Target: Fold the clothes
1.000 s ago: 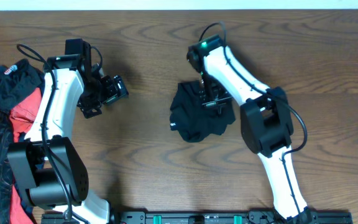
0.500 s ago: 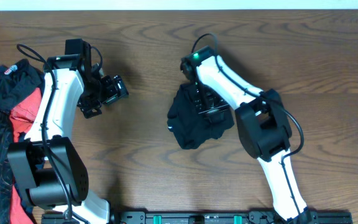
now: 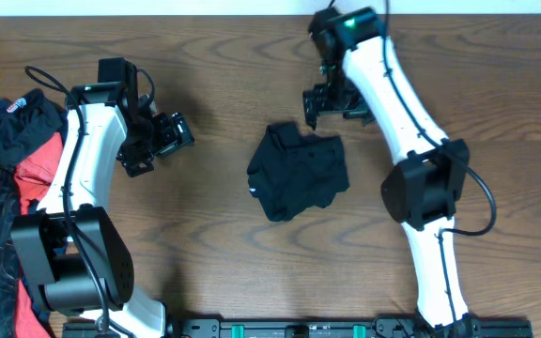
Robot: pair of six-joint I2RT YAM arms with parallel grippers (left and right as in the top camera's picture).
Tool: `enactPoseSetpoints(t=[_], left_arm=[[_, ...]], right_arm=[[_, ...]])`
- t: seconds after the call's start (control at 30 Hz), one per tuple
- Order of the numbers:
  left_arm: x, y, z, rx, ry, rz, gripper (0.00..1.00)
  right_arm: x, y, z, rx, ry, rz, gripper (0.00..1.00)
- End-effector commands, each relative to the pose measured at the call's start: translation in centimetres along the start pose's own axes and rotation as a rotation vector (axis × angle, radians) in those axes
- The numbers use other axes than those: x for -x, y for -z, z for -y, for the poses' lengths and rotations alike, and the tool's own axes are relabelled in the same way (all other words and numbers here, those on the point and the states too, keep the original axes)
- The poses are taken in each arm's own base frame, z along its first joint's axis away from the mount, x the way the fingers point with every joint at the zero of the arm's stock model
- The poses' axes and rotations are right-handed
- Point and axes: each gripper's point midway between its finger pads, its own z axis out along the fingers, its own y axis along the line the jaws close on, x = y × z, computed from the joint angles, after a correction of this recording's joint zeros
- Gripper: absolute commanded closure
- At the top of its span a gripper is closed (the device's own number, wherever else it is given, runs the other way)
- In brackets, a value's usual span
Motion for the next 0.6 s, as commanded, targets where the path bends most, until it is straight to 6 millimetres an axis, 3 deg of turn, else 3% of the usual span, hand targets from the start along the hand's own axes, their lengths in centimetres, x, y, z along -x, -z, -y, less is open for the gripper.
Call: enactPoseSetpoints(t=[0.0, 0.2, 0.27, 0.37, 0.57], left_arm=[[0.3, 0.1, 0.0, -0.003, -0.019, 0.005, 0.02], [0.2, 0.1, 0.0, -0.001, -0.018, 0.001, 0.02], [0.2, 0.1, 0.0, -0.002, -0.018, 0.002, 0.02], [0.2, 0.1, 0.0, -0.001, -0.018, 0.002, 0.02], [-0.1, 0.1, -0.1, 0.002, -0.015, -0.008, 0.02]], right_arm=[[0.5, 0.6, 0.3, 0.200, -0.065, -0.048, 0.01], [0.5, -0.7, 5.5, 0.246, -0.192, -0.128, 0.01], [0.1, -1.4, 6.2, 0.265, -0.183, -0.158, 0.01], [-0.8, -2.9, 6.0, 0.324, -0.124, -0.215, 0.01], [-2.5, -7.4, 3.8, 0.432, -0.007, -0.283, 0.01]])
